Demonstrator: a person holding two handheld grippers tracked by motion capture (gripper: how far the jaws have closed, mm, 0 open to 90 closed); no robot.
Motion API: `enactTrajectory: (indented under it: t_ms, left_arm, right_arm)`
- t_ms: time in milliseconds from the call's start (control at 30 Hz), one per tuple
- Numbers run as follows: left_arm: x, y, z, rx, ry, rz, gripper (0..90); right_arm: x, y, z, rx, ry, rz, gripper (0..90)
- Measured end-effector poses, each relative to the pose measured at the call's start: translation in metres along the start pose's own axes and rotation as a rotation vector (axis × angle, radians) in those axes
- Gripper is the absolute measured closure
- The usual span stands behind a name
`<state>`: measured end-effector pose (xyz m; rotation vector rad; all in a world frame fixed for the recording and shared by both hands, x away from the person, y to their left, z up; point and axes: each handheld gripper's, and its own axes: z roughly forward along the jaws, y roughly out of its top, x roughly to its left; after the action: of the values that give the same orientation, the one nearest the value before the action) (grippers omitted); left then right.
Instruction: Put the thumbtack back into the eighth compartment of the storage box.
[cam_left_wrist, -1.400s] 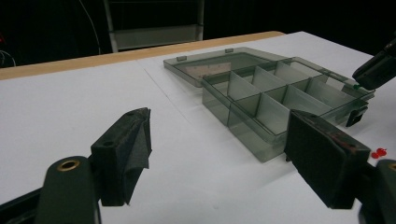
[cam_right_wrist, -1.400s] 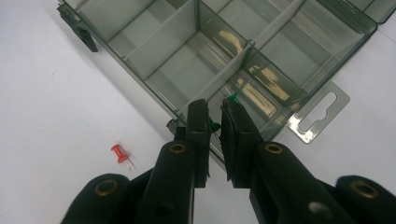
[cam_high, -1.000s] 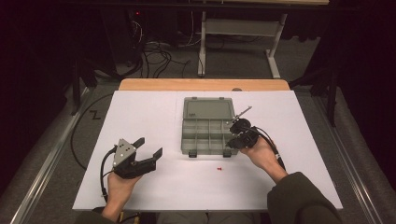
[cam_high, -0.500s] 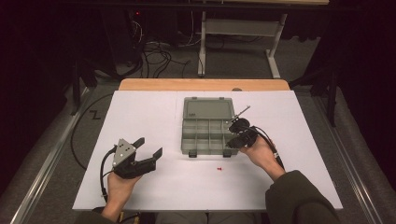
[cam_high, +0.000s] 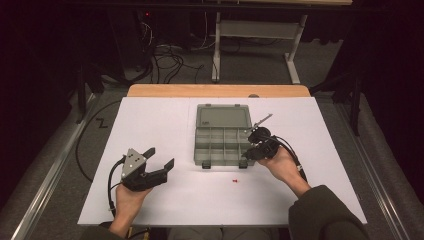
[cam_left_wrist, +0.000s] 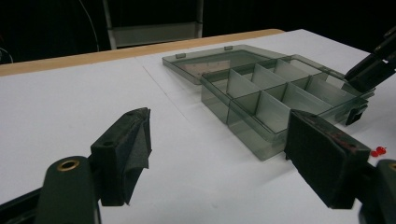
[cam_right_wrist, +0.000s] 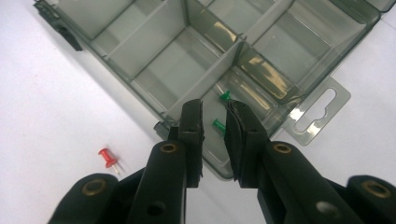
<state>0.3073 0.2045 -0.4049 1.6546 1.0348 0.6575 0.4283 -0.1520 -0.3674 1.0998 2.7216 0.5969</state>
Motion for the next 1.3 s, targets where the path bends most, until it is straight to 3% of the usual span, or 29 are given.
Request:
enactTrajectory:
  t_ms: [267,667,1300]
  left_arm:
    - [0.000,0.000,0.001,0.001,-0.001,-0.003,23.4]
    - [0.000,0.000,0.000,0.000,0.002,-0.001,23.4]
    - [0.000,0.000,0.000,-0.004,0.002,0.004,23.4]
  right_arm:
    - [0.007,-0.007,-0.005,-0.015,0.034,-0.005,75.7]
    - [0.014,-0.016,-0.009,-0.025,0.045,-0.019,75.2]
    - [0.020,-0.024,0.001,-0.016,0.064,-0.025,75.5]
